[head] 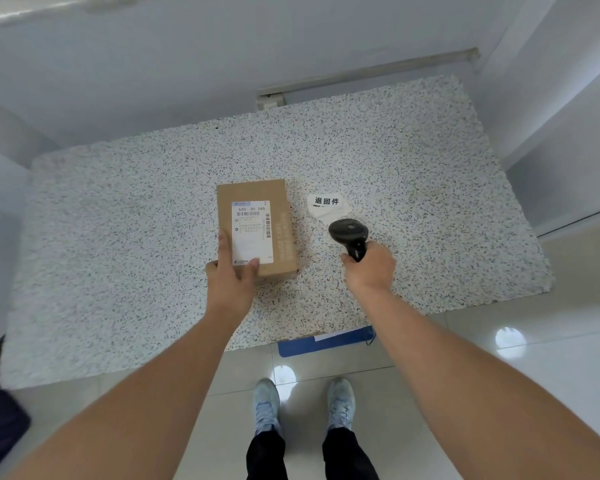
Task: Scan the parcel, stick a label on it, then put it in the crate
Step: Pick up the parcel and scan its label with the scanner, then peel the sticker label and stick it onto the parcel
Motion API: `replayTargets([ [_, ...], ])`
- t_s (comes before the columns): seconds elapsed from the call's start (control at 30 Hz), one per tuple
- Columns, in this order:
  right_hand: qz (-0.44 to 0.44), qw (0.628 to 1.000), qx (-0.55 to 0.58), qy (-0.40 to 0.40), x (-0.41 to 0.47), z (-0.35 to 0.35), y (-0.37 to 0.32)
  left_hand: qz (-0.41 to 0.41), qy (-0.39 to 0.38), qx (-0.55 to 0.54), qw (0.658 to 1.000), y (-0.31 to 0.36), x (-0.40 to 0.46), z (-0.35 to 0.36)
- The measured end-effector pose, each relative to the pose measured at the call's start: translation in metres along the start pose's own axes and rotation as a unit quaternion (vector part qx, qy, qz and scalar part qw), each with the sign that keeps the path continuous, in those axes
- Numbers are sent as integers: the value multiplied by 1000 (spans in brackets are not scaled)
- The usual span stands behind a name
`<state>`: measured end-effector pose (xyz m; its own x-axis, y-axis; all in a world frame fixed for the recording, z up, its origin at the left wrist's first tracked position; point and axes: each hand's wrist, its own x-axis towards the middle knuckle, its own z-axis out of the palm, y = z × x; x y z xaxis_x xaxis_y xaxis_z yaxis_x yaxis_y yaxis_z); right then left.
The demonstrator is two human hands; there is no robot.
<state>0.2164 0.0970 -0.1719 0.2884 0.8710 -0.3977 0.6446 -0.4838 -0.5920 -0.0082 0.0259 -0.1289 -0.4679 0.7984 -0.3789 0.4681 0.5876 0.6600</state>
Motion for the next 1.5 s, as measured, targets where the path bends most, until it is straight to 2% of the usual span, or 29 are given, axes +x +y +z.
replayTargets([
  [0.23, 10, 1000, 5, -20, 2, 5, 11, -9, 0, 29, 1000, -14, 5, 0],
  [0.57, 11, 1000, -10, -26, 1, 2, 17, 25, -15, 90, 996, -10, 2, -5],
  [0.77, 17, 998, -24, -56, 1, -2, 16, 40, -18, 158, 986, -6, 7, -7],
  [0.83, 18, 999, -27, -41, -1, -4, 11, 36, -19, 184, 982, -5, 8, -8],
  [0.97, -22, 995, -77, 51, -4, -14, -12, 100, -2, 260, 960, 8, 15, -9],
  [1.07, -76, 987, -84, 113, 9, -18, -32, 170, -17, 290, 942, 32, 27, -4],
  [1.3, -72, 996, -13, 56, 70, -5, -62, 303, -53, 331, 892, 83, 60, 22],
  [1.5, -100, 990, -98, 11, 99, 8, -71, 314, -96, 365, 871, 109, 102, 48],
])
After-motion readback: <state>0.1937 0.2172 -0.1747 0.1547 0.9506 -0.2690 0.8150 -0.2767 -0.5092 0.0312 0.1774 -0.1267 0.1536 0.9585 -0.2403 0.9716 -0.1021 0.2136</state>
